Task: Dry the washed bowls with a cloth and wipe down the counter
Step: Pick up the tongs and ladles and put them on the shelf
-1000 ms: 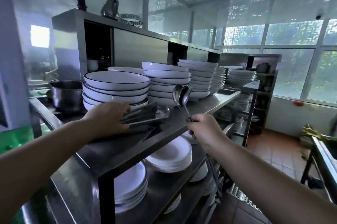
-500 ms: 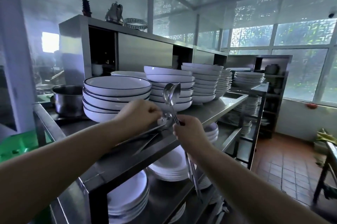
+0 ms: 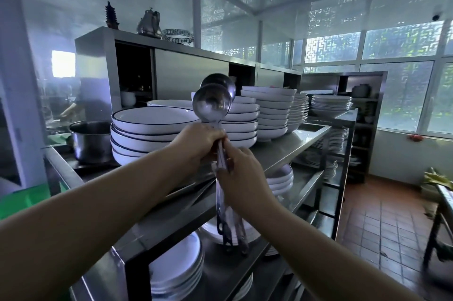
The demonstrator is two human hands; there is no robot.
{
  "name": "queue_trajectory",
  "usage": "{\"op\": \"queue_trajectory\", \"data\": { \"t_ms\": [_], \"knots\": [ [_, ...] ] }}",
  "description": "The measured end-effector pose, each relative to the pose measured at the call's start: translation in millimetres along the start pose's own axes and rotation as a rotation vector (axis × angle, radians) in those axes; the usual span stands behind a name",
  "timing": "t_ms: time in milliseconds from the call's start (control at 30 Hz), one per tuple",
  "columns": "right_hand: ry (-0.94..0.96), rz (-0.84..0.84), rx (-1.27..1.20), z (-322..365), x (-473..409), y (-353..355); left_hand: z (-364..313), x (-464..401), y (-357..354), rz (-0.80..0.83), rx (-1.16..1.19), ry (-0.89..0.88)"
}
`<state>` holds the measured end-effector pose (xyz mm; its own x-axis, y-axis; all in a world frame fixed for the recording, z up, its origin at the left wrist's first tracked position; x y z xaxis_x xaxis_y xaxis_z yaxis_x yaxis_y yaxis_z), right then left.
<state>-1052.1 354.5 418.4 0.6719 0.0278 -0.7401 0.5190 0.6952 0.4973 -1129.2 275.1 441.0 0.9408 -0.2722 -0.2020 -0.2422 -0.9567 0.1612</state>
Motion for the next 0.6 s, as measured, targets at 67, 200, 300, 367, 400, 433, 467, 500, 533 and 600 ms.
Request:
{"op": "queue_trajectory", "data": {
  "t_ms": [67, 200, 300, 367, 400, 433, 467, 500, 533, 600],
  "knots": [
    [0.018, -0.071, -0.047, 5, -4, 12, -21, -2, 8, -0.019, -0.046, -0.079],
    [-0.040, -0.218, -0.152, -4, -14, 44, -55, -12, 28, -0.070, -0.098, -0.187],
    [-0.075, -0.292, -0.136, -18, -21, 65, -55, -15, 34, -0.128, -0.354, -0.262],
    [-0.089, -0.311, -0.114, -28, -21, 72, -33, -14, 28, -0.132, -0.615, -0.240],
    [-0.095, -0.315, -0.100, -34, -21, 73, -18, -13, 24, -0.117, -0.720, -0.217],
    [-0.104, -0.320, -0.078, -40, -20, 73, -5, -12, 19, -0.099, -0.787, -0.194],
    [-0.114, -0.321, -0.051, -46, -19, 72, 7, -12, 15, -0.090, -0.820, -0.170],
    [-0.123, -0.316, -0.026, -53, -19, 69, 16, -13, 12, -0.093, -0.837, -0.154],
    [-0.132, -0.305, -0.006, -59, -18, 66, 21, -14, 9, -0.104, -0.860, -0.151],
    [-0.153, -0.276, 0.021, -74, -17, 59, 26, -18, -1, -0.115, -0.973, -0.184]
  ]
}}
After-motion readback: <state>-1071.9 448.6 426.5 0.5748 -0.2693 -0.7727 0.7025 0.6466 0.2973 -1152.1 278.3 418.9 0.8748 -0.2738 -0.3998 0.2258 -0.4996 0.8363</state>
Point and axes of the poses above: each hand's wrist, its own x-axis away from the middle knuckle, its own y-axis out of the back of the hand, z = x × y, the point moved 8 cm from there along -x, towards the middle knuckle, and after that the axes turned 6 degrees about y, right-handed, at the moved point
